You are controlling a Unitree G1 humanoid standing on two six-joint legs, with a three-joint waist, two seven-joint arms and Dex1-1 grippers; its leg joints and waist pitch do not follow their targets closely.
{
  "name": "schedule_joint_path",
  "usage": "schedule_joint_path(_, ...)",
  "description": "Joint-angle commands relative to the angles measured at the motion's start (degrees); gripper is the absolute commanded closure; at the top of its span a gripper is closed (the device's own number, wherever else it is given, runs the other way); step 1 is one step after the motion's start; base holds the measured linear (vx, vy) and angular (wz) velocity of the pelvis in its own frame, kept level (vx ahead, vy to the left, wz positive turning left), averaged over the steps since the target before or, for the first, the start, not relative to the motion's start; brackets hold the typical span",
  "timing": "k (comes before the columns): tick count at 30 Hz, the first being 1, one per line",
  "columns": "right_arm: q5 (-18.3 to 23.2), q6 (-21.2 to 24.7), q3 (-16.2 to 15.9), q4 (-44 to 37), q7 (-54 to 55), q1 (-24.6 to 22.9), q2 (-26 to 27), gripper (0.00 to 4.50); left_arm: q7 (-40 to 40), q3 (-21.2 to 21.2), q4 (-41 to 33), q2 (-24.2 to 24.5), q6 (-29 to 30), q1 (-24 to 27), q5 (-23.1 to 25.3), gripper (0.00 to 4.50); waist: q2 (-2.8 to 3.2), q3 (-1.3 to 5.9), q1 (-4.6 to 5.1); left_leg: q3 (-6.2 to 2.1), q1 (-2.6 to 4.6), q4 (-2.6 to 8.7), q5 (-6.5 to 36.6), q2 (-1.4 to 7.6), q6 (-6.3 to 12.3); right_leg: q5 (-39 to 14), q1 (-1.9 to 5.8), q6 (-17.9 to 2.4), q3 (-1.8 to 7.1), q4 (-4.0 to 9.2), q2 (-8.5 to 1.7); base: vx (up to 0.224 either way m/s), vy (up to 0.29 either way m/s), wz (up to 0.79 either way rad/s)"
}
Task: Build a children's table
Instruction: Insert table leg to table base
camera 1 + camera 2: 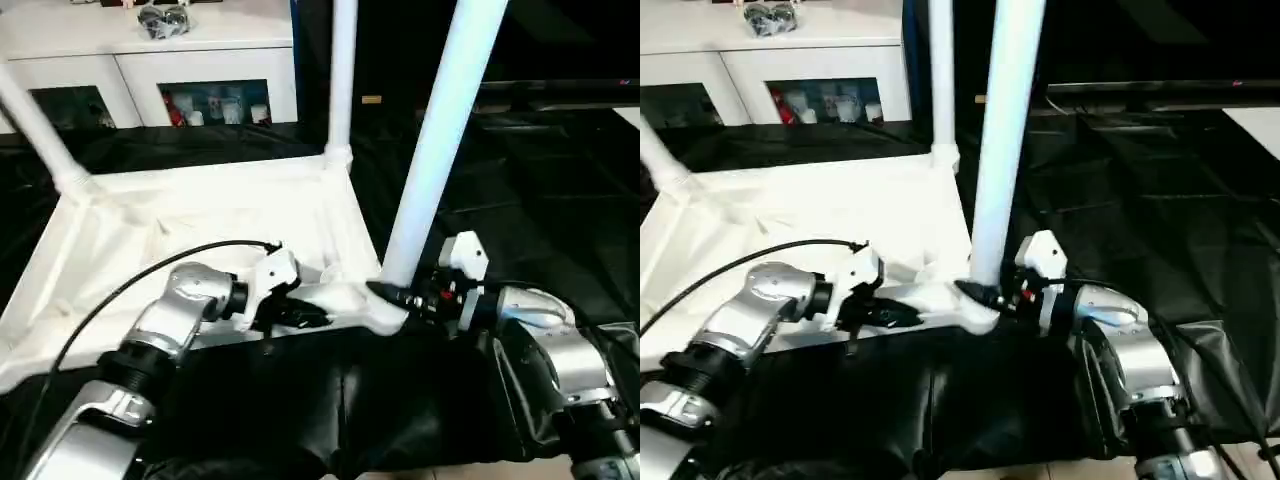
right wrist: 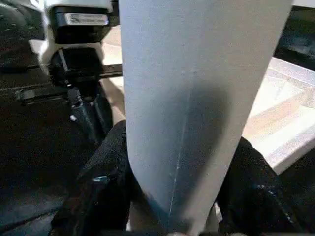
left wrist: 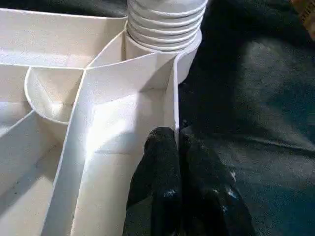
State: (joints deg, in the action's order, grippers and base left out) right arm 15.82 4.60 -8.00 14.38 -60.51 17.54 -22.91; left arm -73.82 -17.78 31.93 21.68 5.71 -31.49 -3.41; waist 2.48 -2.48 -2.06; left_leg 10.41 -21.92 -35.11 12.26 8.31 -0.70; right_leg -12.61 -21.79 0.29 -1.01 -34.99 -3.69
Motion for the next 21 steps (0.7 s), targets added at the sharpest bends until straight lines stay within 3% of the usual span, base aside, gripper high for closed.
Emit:
schedule_joint_path(1,-2.6,2.1,-7.6,3.0,-4.7,-3.0,0.4,2.63,-1.3,-2.1,-1.1,-0.2,-1.0,-0.8,1.6,4.5,-0.18,2.03,0.02,-2.11,1.26,5.75,13.3,5.31,2.97,-6.6,1.51,-16.9,2.38,4.29,-5.2,0.0,0.0,0.0)
schedule_joint_path(6,-2.5,0.7,-8.5,2.6,-7.4,-3.8,-0.1,2.63,-2.9,-2.2,-1.0,0.5,-1.8,-1.2,1.3,4.5,-0.02,2.31,-0.19,-1.94,1.23,5.63,11.2,5.31,3.62,-2.3,1.81,-17.8,2.27,4.01,-5.18,0.0,0.0,0.0)
schedule_joint_path(11,-2.3,0.3,-8.5,3.3,-8.7,-3.3,0.3,2.63,-4.3,-2.4,-0.4,1.2,-1.9,-1.7,1.3,4.5,0.08,2.29,-0.36,-1.87,1.35,5.79,12.4,5.4,3.32,-4.3,1.85,-18.1,2.25,4.17,-5.24,0.0,0.0,0.0)
schedule_joint_path(14,-2.5,-0.2,-7.3,5.2,-6.8,-2.3,1.7,2.63,-3.0,-2.1,0.2,0.9,-2.4,-1.9,1.8,4.5,0.12,2.05,-0.15,-1.96,1.6,6.17,15.9,5.42,1.44,-9.3,1.62,-17.7,2.34,4.55,-5.22,0.0,0.0,0.0)
schedule_joint_path(16,-3.1,-1.4,-5.4,8.0,-3.1,-0.7,3.6,2.63,-0.7,-1.2,0.8,0.1,-2.7,-2.0,2.0,4.5,0.04,1.69,0.05,-2.1,1.9,6.48,19.6,5.39,-0.16,-15.5,1.33,-16.7,2.57,5.09,-5.42,0.0,0.0,0.0)
schedule_joint_path(17,-3.1,-1.4,-5.4,8.0,-3.1,-0.7,3.6,2.63,-0.7,-1.2,0.8,0.1,-2.7,-2.0,2.0,4.5,0.04,1.69,0.05,-2.1,1.9,6.48,19.6,5.39,-0.16,-15.5,1.33,-16.7,2.57,5.09,-5.42,0.0,0.0,0.0)
schedule_joint_path(19,-5.2,-4.3,-2.5,13.7,5.6,2.6,6.6,2.63,6.8,0.2,1.3,-1.8,-0.4,-2.8,3.4,4.5,-0.22,1.37,0.59,-2.5,2.37,6.51,24.0,5.25,-2.49,-25.5,0.59,-14.3,2.7,5.8,-5.68,0.0,0.0,0.0)
schedule_joint_path(21,-5.5,-4.8,-1.5,15.5,8.3,3.7,7.6,2.63,9.2,0.7,1.4,-2.5,0.5,-3.2,3.7,4.5,-0.19,1.32,0.77,-2.96,2.42,6.55,25.4,5.16,-3.28,-30.6,0.43,-12.3,2.69,6.11,-5.83,-0.058,0.004,-0.05)
